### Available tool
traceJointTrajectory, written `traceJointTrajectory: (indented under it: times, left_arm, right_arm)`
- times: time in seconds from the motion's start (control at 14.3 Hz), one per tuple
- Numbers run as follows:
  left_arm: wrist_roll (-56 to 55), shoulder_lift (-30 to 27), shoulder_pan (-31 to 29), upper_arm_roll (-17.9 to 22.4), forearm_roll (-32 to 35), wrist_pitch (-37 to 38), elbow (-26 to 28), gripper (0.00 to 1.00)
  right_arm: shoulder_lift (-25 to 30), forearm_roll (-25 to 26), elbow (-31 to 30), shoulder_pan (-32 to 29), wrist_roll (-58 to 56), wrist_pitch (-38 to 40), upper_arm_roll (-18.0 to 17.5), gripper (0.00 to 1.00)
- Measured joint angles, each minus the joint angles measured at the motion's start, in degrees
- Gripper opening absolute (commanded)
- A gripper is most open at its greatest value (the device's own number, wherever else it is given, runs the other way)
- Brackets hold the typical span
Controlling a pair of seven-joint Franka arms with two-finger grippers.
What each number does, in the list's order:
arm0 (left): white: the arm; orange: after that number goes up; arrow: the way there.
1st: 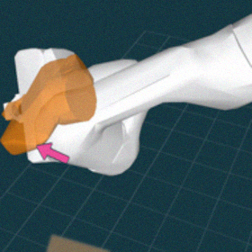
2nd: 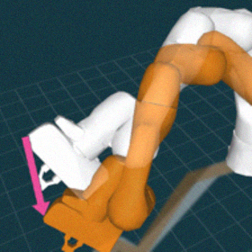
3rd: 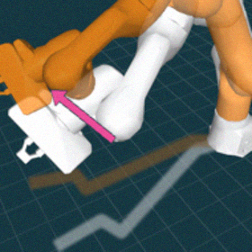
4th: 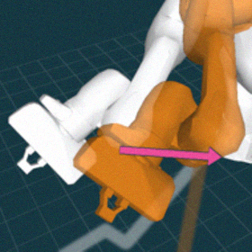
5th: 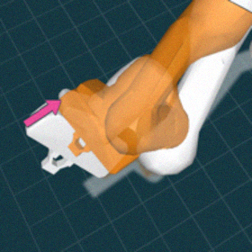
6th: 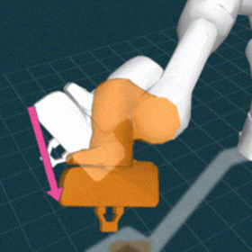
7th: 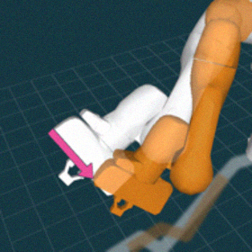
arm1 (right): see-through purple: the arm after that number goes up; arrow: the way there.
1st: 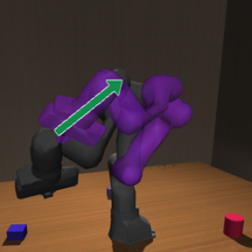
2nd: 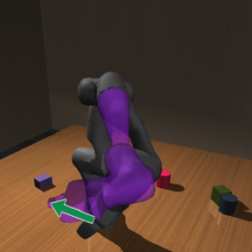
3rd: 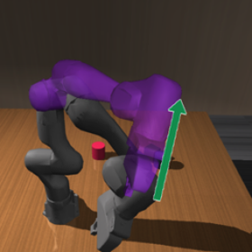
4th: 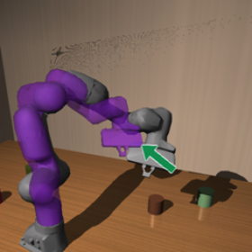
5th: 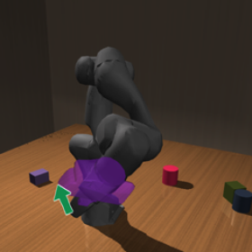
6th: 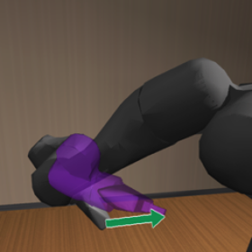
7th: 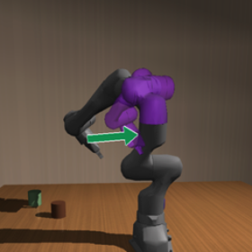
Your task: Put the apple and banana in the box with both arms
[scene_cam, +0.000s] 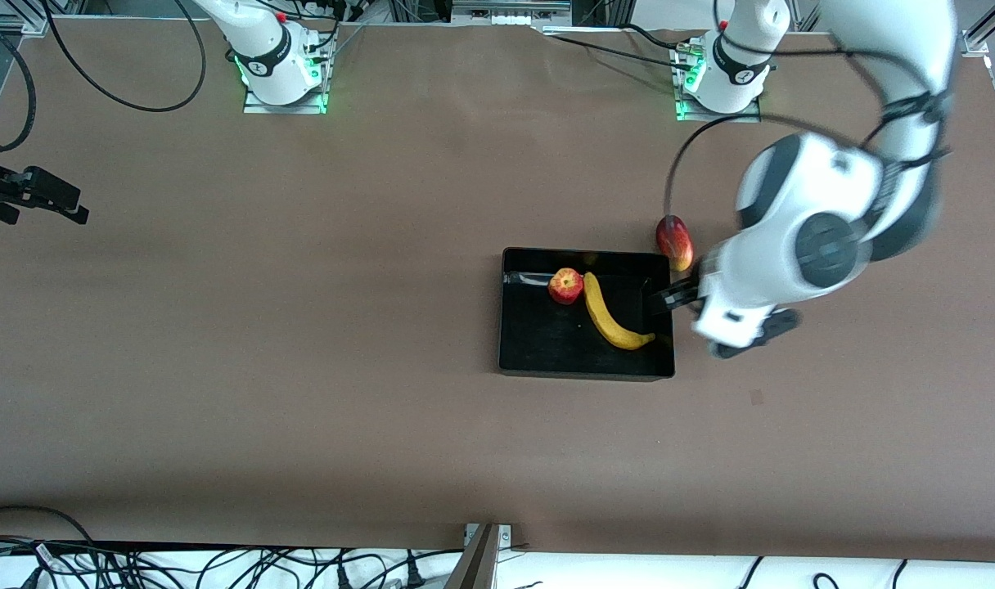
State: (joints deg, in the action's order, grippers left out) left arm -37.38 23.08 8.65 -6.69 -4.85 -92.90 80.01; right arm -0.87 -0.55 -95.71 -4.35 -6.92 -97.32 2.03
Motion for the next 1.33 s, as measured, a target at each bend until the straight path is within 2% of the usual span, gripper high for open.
traceJointTrajectory:
  times: [0.28,0.49,0.7,1.33]
  left_arm:
    - [23.17,-7.55,-7.62,6.23,0.01,4.01,0.02,1.0]
    - [34.62,-11.71,-10.66,9.97,0.47,4.56,0.47,1.0]
    - [38.18,-15.34,-10.75,10.28,2.47,4.76,2.26,1.0]
    - [38.73,-22.48,-5.8,9.8,4.83,4.76,6.44,1.0]
  right_arm:
    - [0.0,0.0,0.0,-0.02,0.0,0.0,0.0,1.0]
    - [0.0,0.0,0.0,-0.02,0.0,-0.02,0.0,1.0]
    - [0.0,0.0,0.0,-0.02,0.0,-0.05,0.0,1.0]
    - [0.0,0.0,0.01,-0.03,0.0,-0.09,0.0,1.0]
